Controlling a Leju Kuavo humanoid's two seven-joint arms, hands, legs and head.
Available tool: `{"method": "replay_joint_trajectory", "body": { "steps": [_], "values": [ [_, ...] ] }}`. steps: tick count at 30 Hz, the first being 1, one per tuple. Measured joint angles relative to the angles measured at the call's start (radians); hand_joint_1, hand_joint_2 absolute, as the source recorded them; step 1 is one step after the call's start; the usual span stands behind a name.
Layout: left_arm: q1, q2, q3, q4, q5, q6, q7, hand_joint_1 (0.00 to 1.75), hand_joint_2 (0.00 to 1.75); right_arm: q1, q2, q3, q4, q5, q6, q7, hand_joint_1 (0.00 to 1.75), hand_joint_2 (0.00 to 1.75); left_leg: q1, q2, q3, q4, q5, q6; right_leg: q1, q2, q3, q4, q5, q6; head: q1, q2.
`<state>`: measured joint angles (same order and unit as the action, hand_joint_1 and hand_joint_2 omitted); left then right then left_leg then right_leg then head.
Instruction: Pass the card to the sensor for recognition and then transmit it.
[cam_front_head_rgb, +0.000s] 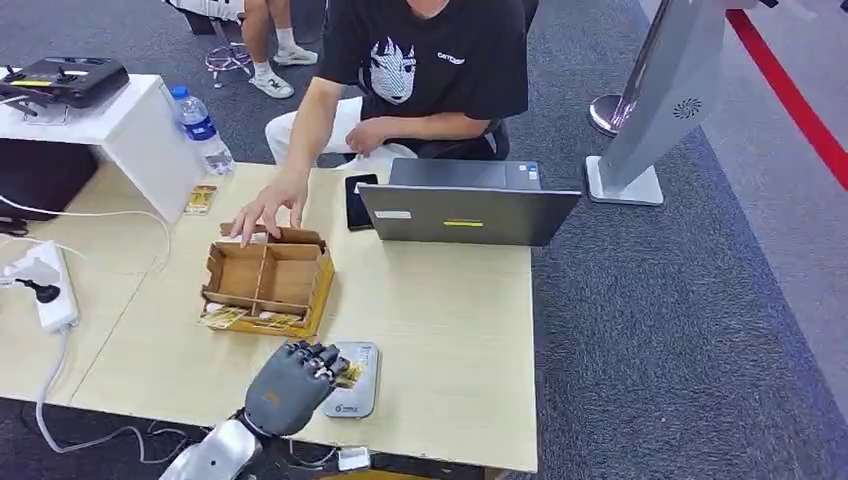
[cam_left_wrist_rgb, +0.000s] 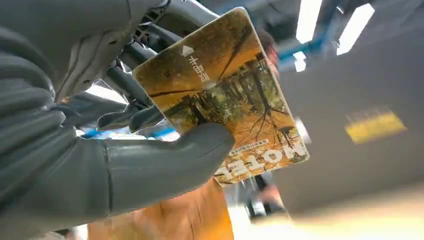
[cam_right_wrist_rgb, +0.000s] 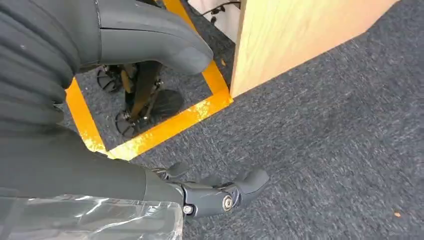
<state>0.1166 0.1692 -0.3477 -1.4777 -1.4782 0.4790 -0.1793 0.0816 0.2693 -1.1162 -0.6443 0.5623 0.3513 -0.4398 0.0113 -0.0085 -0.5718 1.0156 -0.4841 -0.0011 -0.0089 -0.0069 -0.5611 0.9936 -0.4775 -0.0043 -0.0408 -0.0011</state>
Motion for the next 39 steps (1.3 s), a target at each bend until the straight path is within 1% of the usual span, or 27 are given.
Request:
{"method": "replay_joint_trajectory", "body": {
  "steps": [2, 5, 13, 18, 22, 37, 39],
  "values": [
    [0.000, 0.011, -0.033, 0.041, 0.003, 0.019, 0.010, 1.75, 1.75, 0.000, 0.001, -0.006, -0.003, 0.002, 0.000, 0.000, 0.00, 1.75, 0.000, 0.000, 0.000, 0.000, 0.000, 0.000, 0.000, 0.000, 0.000, 0.000, 0.000, 0.000, 0.000, 0.000],
    [-0.001, 0.022, -0.062, 0.072, 0.008, 0.020, 0.019, 1.75, 1.75, 0.000, 0.002, -0.011, -0.004, 0.002, 0.000, 0.000, 0.00, 1.75, 0.000, -0.001, 0.000, 0.000, 0.000, 0.000, 0.000, 0.000, 0.000, 0.000, 0.000, 0.000, 0.000, 0.000],
    [-0.005, 0.039, -0.093, 0.111, 0.017, 0.000, 0.029, 1.75, 1.75, 0.000, 0.002, -0.014, -0.005, 0.003, 0.001, 0.000, 0.00, 1.75, 0.000, -0.001, 0.000, 0.000, 0.000, 0.000, 0.000, -0.001, 0.000, 0.000, 0.000, 0.000, 0.000, 0.000],
    [-0.016, 0.041, -0.094, 0.164, 0.023, -0.003, 0.042, 1.75, 1.75, 0.000, 0.002, -0.014, -0.007, 0.003, 0.002, -0.001, 0.00, 1.75, 0.000, -0.001, 0.000, 0.000, 0.000, 0.000, 0.000, -0.001, 0.000, 0.000, 0.000, 0.000, 0.000, 0.000],
    [-0.024, 0.043, -0.094, 0.184, 0.024, -0.003, 0.042, 1.75, 1.75, 0.000, 0.002, -0.014, -0.008, 0.003, 0.002, -0.001, 0.00, 1.75, 0.000, -0.001, 0.000, 0.000, 0.000, 0.000, 0.000, -0.001, 0.001, 0.000, 0.000, 0.000, 0.000, 0.000],
    [-0.033, 0.045, -0.094, 0.205, 0.026, 0.000, 0.045, 1.75, 1.75, 0.000, 0.002, -0.014, -0.009, 0.003, 0.002, -0.001, 0.00, 1.75, 0.000, -0.001, 0.001, 0.000, 0.000, 0.000, 0.000, -0.001, 0.001, 0.000, 0.000, 0.000, 0.000, 0.000],
    [-0.033, 0.044, -0.094, 0.206, 0.026, 0.012, 0.050, 1.75, 1.75, 0.000, 0.002, -0.014, -0.010, 0.003, 0.002, -0.001, 0.00, 1.75, 0.000, -0.001, 0.001, 0.000, 0.000, 0.000, 0.000, -0.001, 0.002, 0.000, 0.000, 0.000, 0.000, 0.000]
  ]
}}
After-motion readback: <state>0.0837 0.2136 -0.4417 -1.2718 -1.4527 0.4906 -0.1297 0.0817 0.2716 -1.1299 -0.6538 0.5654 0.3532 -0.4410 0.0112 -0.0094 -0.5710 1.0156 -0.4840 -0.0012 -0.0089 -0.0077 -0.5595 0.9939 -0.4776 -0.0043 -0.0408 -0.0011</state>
